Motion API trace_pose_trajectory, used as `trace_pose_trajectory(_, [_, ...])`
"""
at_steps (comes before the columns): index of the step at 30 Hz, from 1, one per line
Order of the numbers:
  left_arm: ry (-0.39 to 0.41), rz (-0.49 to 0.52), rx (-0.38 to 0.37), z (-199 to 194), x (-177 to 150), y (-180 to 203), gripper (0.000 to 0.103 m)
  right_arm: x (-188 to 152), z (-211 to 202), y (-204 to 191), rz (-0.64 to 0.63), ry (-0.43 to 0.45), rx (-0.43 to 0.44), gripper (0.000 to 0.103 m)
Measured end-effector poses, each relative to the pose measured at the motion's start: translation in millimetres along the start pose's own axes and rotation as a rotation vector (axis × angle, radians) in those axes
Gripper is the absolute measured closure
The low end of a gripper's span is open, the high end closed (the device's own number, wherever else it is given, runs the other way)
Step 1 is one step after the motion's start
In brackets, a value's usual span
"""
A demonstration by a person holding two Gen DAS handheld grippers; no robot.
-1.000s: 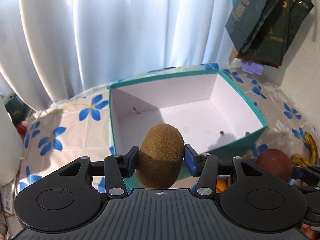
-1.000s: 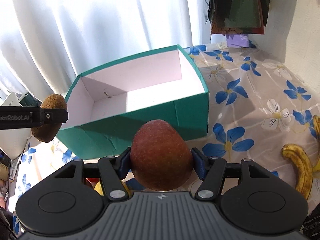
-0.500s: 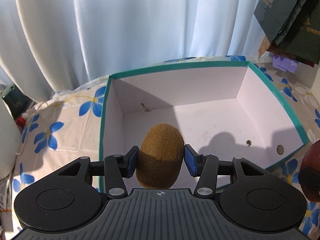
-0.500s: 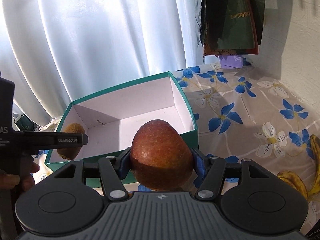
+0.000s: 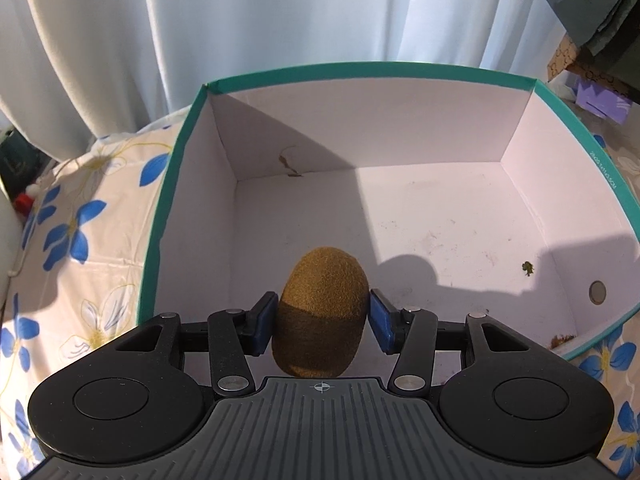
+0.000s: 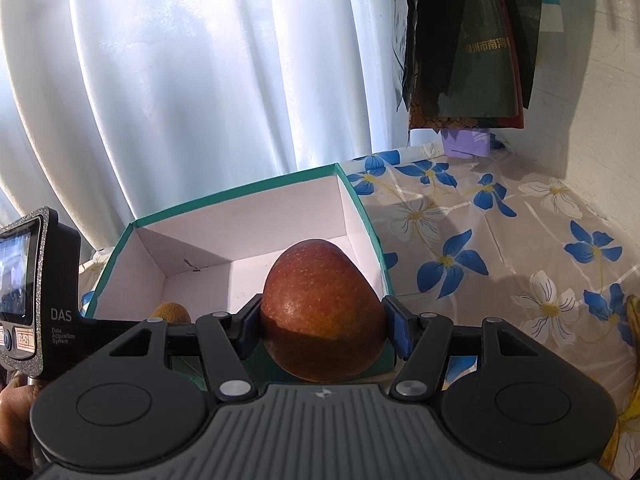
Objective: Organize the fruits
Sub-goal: 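Carry the kiwi into the teal box with the left tool and release it, then lower the red apple into the teal box and open the right tool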
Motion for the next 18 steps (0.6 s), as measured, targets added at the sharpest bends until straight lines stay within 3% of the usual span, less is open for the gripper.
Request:
trace_pose_trajectory(9, [0.023, 0.025, 0.021, -3, 1, 2, 0.046, 6, 13, -8, -0.035, 0.013, 0.005, 0.041])
trace_pose_trajectory(16, [0.04, 0.005, -0.034, -27, -1, -2, 0.043, 8, 20, -13, -0.06, 0.014, 0.013, 0.041])
trace_pose_trajectory(18, [0.075, -0.006, -0.006, -45, -3, -6, 0.028, 8, 22, -14, -0.066, 0.015, 0.015, 0.041])
Point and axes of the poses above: each gripper's, at about its wrist camera, not at the fingertips, and z roughly the way its jaws point, y to its right, x to its top, the point moved 5 cm from there along z, roughly the way its jaws point, and after that the axes turned 2 degrees about z, right-handed, at the moved point
